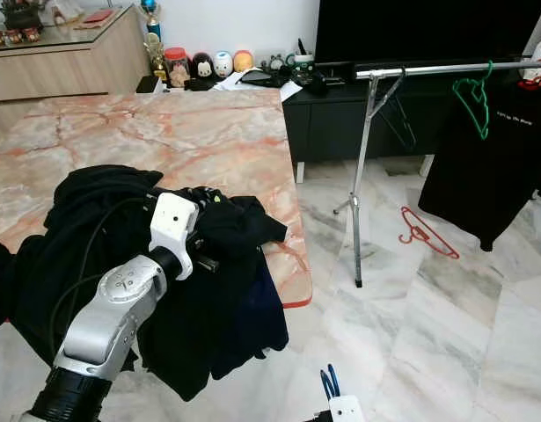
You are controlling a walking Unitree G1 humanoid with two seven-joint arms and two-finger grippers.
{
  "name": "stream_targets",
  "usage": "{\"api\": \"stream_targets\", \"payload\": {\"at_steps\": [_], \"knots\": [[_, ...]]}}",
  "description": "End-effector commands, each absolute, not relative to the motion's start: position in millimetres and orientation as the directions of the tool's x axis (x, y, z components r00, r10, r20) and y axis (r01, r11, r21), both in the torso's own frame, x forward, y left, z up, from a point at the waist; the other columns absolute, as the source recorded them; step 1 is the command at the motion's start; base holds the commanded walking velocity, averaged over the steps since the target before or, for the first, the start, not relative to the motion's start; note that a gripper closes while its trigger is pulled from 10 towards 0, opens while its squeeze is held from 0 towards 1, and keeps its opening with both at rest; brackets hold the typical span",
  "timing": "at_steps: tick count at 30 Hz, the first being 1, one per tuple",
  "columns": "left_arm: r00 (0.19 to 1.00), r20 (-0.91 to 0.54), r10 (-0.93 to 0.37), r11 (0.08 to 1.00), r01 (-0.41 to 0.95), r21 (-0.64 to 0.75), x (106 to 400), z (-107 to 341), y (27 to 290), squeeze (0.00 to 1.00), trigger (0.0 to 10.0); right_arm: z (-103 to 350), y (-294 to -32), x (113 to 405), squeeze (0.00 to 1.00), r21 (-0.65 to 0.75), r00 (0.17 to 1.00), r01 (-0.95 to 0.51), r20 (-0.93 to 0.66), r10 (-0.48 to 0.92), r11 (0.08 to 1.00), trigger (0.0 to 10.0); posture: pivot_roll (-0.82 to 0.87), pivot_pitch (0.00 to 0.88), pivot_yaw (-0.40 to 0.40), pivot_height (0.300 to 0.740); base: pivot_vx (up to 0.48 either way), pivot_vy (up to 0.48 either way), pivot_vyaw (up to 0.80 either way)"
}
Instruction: Hang hanger
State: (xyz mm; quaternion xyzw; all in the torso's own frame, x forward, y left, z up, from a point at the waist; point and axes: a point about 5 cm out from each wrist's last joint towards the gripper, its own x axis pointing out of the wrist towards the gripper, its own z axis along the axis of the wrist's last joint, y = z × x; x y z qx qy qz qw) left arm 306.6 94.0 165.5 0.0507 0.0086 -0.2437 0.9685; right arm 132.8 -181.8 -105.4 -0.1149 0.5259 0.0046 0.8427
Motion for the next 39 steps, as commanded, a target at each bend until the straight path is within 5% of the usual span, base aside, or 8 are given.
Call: {"api": "stream_targets", "payload": {"at_steps": [1, 10, 18, 23, 29, 32, 33, 39], "knots": [[0.876, -0.077, -0.476, 0.865, 0.482, 0.140, 310.8, 168.0, 89.3, 1.00, 10.0, -105.1, -181.3, 133.7, 0.00, -0.187, 0.451, -0.132, -0.886, -0.109, 0.973, 10.0, 0.04, 0.000, 0.030, 0.740, 0.000, 0.000, 0.00], [0.813, -0.106, -0.572, 0.778, 0.579, 0.241, 316.8, 178.5, 86.2, 1.00, 10.0, -104.8, -183.8, 133.8, 0.00, -0.190, 0.451, -0.118, -0.885, -0.118, 0.975, 10.0, 0.04, 0.000, 0.029, 0.740, 0.000, 0.000, 0.00], [0.679, -0.292, -0.673, 0.510, 0.713, 0.482, 333.4, 200.5, 123.1, 1.00, 10.0, -103.6, -183.7, 137.7, 0.00, -0.197, 0.457, -0.136, -0.882, -0.115, 0.971, 10.0, 0.05, 0.000, 0.031, 0.740, 0.000, 0.000, 0.00], [0.729, -0.276, -0.627, 0.523, 0.656, 0.544, 345.4, 212.9, 129.6, 1.00, 10.0, -103.0, -183.0, 139.6, 0.00, -0.196, 0.461, -0.133, -0.880, -0.115, 0.971, 10.0, 0.05, 0.000, 0.034, 0.740, 0.000, 0.000, 0.00], [0.899, -0.150, -0.412, 0.683, 0.414, 0.602, 375.4, 231.6, 131.6, 1.00, 10.0, -102.5, -183.2, 141.1, 0.00, -0.200, 0.463, -0.129, -0.879, -0.119, 0.971, 10.0, 0.06, 0.000, 0.026, 0.740, 0.000, 0.000, 0.00], [0.783, -0.325, -0.530, 0.543, 0.608, 0.579, 366.8, 217.0, 128.4, 1.00, 10.0, -102.2, -184.0, 141.8, 0.00, -0.200, 0.463, -0.131, -0.878, -0.119, 0.971, 10.0, 0.06, 0.000, 0.026, 0.740, 0.000, 0.000, 0.00], [0.647, -0.419, -0.637, 0.398, 0.742, 0.540, 351.8, 209.2, 127.4, 1.00, 10.0, -102.1, -184.3, 142.0, 0.00, -0.199, 0.464, -0.132, -0.878, -0.117, 0.971, 10.0, 0.07, 0.000, 0.028, 0.740, 0.000, 0.000, 0.00], [0.503, -0.418, -0.756, 0.278, 0.826, 0.490, 336.4, 216.0, 134.7, 1.00, 10.0, -101.8, -186.0, 142.1, 0.00, -0.198, 0.464, -0.132, -0.878, -0.116, 0.971, 10.0, 0.07, 0.000, 0.026, 0.740, 0.000, 0.000, 0.00]]}}
